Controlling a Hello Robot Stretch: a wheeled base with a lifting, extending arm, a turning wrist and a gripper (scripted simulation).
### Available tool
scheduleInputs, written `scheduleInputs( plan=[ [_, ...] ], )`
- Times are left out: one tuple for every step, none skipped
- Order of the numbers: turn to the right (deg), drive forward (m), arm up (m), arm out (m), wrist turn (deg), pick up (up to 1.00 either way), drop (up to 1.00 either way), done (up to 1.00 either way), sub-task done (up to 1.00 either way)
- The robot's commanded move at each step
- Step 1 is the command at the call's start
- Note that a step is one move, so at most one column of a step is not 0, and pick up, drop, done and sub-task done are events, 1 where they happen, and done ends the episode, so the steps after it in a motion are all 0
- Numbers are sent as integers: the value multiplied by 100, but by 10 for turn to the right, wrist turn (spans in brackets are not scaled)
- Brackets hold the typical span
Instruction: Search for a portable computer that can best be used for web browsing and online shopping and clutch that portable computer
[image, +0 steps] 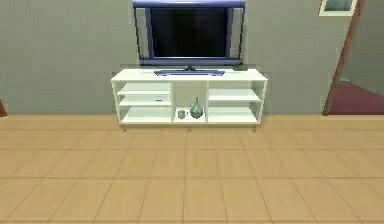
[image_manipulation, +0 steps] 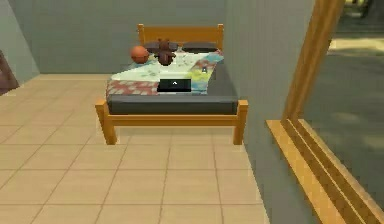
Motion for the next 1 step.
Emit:
scheduleInputs(
  plan=[
    [450,0,0,0,0,0,0,0,0]
  ],
)
